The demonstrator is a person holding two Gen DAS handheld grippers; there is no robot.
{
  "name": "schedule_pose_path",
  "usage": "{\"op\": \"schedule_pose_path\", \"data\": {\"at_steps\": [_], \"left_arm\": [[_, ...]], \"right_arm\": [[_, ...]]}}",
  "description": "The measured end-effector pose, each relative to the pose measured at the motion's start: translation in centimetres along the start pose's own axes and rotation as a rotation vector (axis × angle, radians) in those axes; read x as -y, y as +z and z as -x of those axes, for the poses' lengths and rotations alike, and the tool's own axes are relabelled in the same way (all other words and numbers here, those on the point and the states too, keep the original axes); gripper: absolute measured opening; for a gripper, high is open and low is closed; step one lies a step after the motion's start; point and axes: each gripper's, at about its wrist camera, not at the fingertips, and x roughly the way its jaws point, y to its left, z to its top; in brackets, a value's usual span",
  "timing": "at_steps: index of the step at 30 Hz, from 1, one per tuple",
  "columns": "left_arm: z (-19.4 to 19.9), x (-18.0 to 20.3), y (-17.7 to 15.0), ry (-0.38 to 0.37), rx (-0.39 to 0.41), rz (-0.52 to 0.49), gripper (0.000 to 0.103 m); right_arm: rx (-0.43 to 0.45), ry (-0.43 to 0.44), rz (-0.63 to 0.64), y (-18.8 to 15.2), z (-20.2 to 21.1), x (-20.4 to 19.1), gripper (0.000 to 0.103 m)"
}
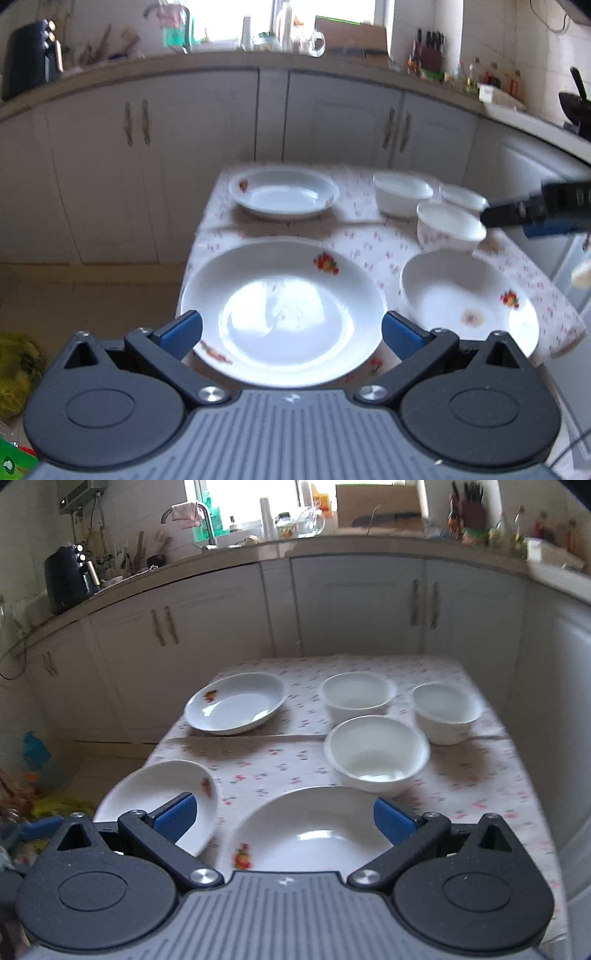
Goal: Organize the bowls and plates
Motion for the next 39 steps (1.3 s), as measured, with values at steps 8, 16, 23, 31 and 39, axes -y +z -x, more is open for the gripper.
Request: {"op": "schedule_pose_path", "data": {"at_steps": [8, 16, 23, 31, 39], "left_arm": [[-1.2, -2.0, -1.2, -0.013, -0.046, -0.093, 0.102], [-2.7, -3.2, -2.1, -0.107, -0.107, -0.227, 0.102], [-4.4, -4.3, -1.8, -0.196, -0.15, -0.234, 0.102], [-5.6, -5.1, -1.4, -0.25, -0.164, -0.278, 0.102], [-6.8, -5.6, -0.9, -0.292, -0.196, -0.324, 0.102]], "right_arm": [[-0.052, 0.09, 0.134, 1.5, -3.5, -2.9, 0.103], [-0.148, 0.221, 0.169, 2.5, -7.0, -4.2, 0.103], [-0.252, 0.266, 0.162, 2.6, -10.9, -4.7, 0.102], [-0.352, 0.289, 0.156, 2.4, -14.6, -5.4, 0.086], [-0.395, 0.301, 0.181, 2.5, -16.9, -6.3, 0.068]]}}
